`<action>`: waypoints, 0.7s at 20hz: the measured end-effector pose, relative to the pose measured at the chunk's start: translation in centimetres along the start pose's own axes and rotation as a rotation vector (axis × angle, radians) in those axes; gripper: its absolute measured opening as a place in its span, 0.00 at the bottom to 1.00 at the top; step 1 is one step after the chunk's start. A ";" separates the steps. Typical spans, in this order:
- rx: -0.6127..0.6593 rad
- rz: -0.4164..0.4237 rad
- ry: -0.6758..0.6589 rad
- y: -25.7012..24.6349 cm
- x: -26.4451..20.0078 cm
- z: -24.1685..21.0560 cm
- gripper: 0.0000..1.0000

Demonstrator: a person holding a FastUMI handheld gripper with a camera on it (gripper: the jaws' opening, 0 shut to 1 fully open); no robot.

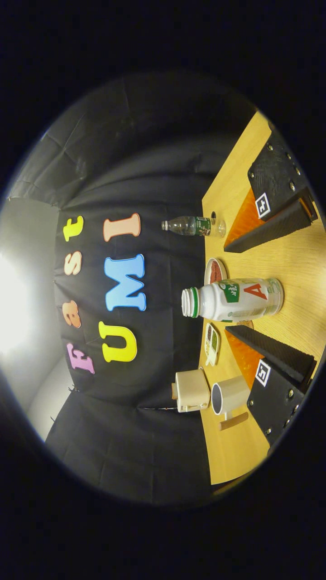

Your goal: Take the bottle from table, then pour the juice into the cup, finally place the bottle on the coaster

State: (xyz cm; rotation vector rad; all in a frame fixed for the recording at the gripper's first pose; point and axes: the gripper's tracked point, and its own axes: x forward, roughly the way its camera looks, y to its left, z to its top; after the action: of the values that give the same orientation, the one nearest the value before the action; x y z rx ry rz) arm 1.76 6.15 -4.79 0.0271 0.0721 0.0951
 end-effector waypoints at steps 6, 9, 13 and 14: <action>-0.004 -0.001 0.021 0.9 2.4 -1.4 0.97; -0.001 -0.014 0.029 1.2 3.6 -1.9 0.97; 0.008 -0.044 0.046 1.0 5.0 -2.5 0.97; -0.003 -0.060 0.053 0.7 5.3 -2.6 0.97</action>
State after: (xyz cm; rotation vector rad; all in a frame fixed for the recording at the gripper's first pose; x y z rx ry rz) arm 6.80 7.41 -7.73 0.0191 0.1254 0.0362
